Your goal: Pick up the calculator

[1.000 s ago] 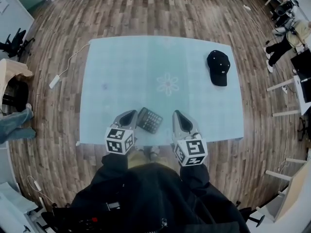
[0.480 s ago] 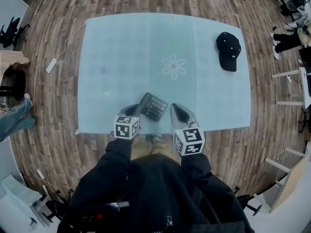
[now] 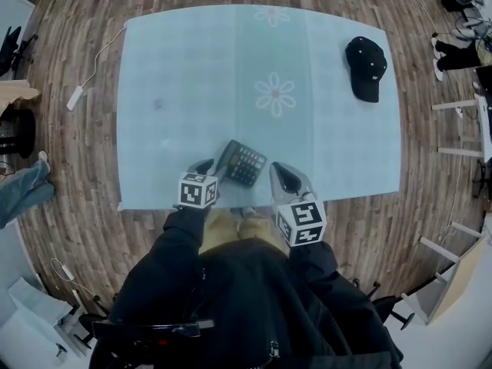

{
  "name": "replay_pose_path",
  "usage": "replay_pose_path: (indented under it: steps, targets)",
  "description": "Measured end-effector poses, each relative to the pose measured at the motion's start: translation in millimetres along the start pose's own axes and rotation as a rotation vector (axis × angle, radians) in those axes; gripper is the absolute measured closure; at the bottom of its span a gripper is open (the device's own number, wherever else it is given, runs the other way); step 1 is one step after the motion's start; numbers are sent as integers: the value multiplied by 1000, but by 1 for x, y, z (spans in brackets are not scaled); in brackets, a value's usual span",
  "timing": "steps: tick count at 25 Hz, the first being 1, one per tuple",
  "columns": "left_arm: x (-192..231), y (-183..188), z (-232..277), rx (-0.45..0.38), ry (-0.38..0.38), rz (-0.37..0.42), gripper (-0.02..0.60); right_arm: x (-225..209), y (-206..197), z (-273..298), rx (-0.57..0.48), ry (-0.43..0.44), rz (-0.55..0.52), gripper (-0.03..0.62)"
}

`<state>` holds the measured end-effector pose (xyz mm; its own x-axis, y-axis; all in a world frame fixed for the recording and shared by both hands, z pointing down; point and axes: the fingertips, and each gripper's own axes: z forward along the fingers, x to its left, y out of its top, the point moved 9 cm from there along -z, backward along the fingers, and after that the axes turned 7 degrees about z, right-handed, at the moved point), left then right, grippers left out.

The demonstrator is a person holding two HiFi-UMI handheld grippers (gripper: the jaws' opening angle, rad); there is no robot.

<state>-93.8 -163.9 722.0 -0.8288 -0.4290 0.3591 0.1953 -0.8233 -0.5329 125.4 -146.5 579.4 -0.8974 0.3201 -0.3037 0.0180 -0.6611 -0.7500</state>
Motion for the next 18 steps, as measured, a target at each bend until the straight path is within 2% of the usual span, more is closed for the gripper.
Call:
replay_pose_path:
  steps: [9,13,18]
  targets:
    - [10,-9,26,27,-89,-69,401,-10,-4,4,33,-20,-3,594]
    - [10,-11,34,23,-148,-106,476,-16,-6,2,39,-33,0,594]
    - [13,-13,35,7,-200,-135,495,-19,-7,-1,38,-41,5,594]
